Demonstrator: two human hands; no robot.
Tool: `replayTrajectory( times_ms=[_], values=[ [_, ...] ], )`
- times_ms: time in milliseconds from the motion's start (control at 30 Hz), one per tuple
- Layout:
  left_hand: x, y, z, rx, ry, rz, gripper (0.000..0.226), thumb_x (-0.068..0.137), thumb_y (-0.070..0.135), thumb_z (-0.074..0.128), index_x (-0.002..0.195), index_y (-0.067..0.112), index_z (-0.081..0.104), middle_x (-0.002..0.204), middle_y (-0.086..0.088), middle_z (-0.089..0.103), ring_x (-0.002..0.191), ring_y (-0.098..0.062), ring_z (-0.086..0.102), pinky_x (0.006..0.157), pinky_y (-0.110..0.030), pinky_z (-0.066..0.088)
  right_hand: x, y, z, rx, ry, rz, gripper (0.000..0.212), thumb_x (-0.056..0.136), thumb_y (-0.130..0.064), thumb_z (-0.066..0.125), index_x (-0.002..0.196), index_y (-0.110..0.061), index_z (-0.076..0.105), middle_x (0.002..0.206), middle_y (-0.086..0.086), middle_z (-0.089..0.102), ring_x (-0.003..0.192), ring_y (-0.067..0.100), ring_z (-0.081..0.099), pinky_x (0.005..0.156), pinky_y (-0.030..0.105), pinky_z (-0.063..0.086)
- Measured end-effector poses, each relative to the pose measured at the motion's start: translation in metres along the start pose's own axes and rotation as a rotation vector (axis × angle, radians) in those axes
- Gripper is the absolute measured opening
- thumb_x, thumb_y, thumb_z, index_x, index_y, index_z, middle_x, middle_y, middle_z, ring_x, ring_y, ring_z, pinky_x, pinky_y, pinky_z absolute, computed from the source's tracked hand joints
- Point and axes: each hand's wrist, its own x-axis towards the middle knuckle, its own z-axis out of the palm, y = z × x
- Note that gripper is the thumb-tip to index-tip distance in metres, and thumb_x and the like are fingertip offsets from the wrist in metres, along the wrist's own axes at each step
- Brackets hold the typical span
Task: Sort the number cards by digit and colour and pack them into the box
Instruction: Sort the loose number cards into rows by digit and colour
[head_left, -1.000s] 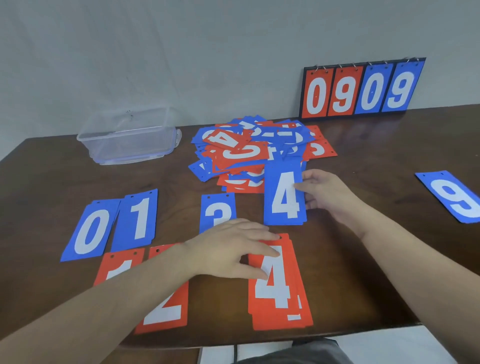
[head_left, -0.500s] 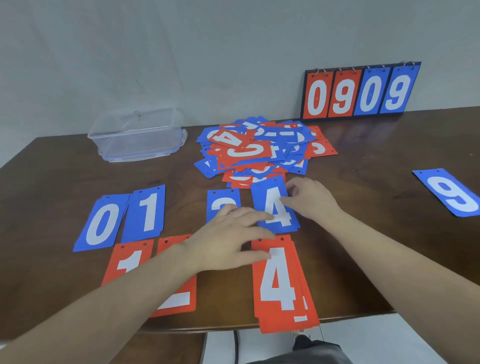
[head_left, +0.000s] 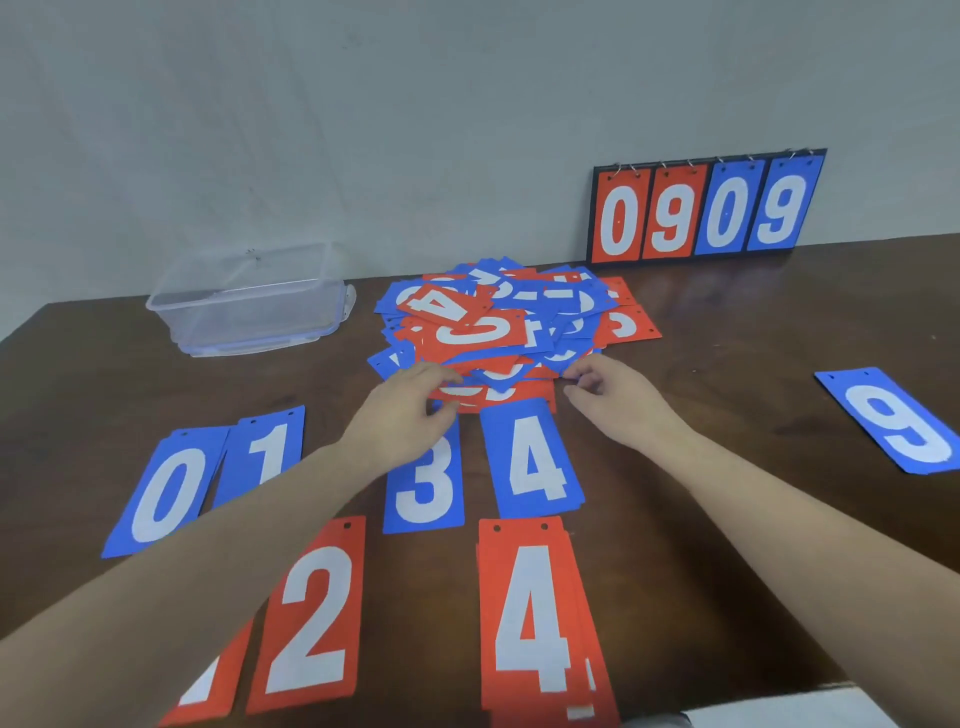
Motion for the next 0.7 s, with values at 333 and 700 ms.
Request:
replayTrajectory(
  times_ms=[333, 700],
  values=[
    [0.088, -0.016, 0.008, 0.004, 0.029, -0.185, 0.046, 0.1, 0.04, 0.054, 0.143, 0.024, 0.047, 0.148, 0.002, 0.049, 0.136, -0.019, 0.045, 0.107, -0.035, 0.041, 0.077, 0.012, -0.009, -0.117, -0.009, -0.224, 0.022, 0.096, -0.02, 0.061, 0.118, -0.024, 0.065, 0.121, -0.005, 0.063, 0.114, 0.011, 0.055, 0.088, 0.021, 0.043],
    [0.123, -0.027, 0.036, 0.352, -0.144, 0.219, 0.061, 0.098, 0.063, 0.032, 0.149, 0.032, 0.046, 0.154, 0.009, 0.045, 0.144, -0.014, 0.039, 0.12, -0.038, 0.021, 0.171, 0.03, -0.01, -0.376, -0.141, -0.256, 0.049, 0.106, -0.039, 0.043, 0.152, -0.022, 0.042, 0.16, 0.0, 0.039, 0.149, 0.023, 0.032, 0.121, 0.042, 0.025]
  ],
)
